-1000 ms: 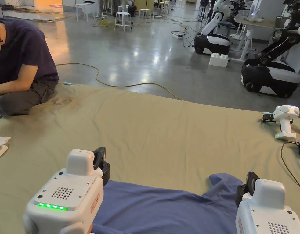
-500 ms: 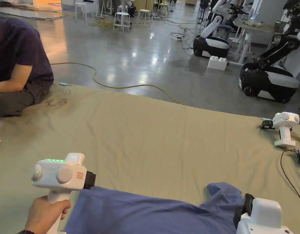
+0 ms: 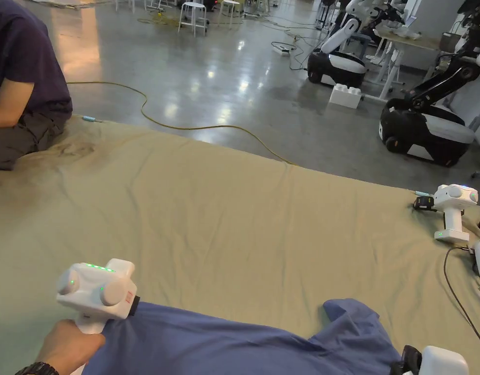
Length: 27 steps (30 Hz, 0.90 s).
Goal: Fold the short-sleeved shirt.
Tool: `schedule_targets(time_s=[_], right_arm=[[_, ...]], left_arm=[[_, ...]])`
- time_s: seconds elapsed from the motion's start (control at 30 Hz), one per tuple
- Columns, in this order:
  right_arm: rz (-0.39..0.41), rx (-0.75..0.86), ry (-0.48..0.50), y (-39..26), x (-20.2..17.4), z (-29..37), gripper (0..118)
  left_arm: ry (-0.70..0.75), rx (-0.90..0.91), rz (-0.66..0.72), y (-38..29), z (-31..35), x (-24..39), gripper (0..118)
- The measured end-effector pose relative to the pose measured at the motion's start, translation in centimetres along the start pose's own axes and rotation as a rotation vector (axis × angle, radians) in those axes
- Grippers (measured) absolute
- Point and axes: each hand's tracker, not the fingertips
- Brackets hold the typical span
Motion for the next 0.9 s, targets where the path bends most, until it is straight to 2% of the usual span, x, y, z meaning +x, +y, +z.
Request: schedule_targets(time_s=[0.03,0.07,0.1,0.13,0.2,0.23,0.37,0.5,0.53,0.6,0.63,0.7,0.77,0.9], right_arm=[[-0.006,-0.030,-0.010,0.0,0.4,-1.1,3],[-0.015,-0.070,-0.021,0.3,0.9,-2.3,16],[-0.028,-0.105,-0.027,0.7,1.5,-3.7,16],[-0.033,-0.137,-0.020,1.0,1.9,-4.7,22],[-0.044,-0.256,0.029,1.8,2.9,-7.6,67],[-0.049,-0.303,0.059,2.0,3.3,-9.1,73],[-0.018,-0.509,0.075,1.5,4.1,-15.4,72],[-0.078,-0.655,0.140,0.0,4.6,-19.1,69],[-0.071,-0.678,0.141,-0.2,4.6,-19.6,63],[-0.060,-0.679,0.119,-0.8,4.2,-19.8,20],[-0.050,-0.685,0.108,-1.0,4.0,-19.9,10],[-0.061,-0.667,0.105,-0.9,3.7,-18.6,2],[-0.010,-0.649,0.112,-0.8,3.3,-18.0,1],[-0.025,-0.570,0.135,0.5,3.7,-15.4,1]], left_arm=[[0.004,-0.003,-0.005,-0.1,0.2,0.1,7],[-0.001,0.004,-0.006,-0.3,0.5,0.0,6],[-0.009,0.014,0.001,-0.6,1.0,-0.3,6],[-0.040,0.018,0.026,0.0,-0.5,-1.4,6],[-0.065,0.064,0.062,-0.3,0.3,-2.2,6],[-0.082,0.076,0.079,-0.4,0.7,-2.5,6],[-0.099,0.150,0.081,-1.4,2.2,-2.8,6],[-0.122,0.189,0.098,-1.9,2.3,-3.4,6],[-0.120,0.194,0.100,-2.3,2.4,-3.2,6],[-0.124,0.199,0.107,-2.4,2.3,-3.4,6],[-0.130,0.202,0.106,-2.5,2.3,-3.5,6],[-0.115,0.206,0.091,-3.0,2.7,-2.9,6],[-0.109,0.211,0.084,-3.2,2.6,-3.3,6],[-0.121,0.227,0.103,-3.8,3.3,-3.4,6]])
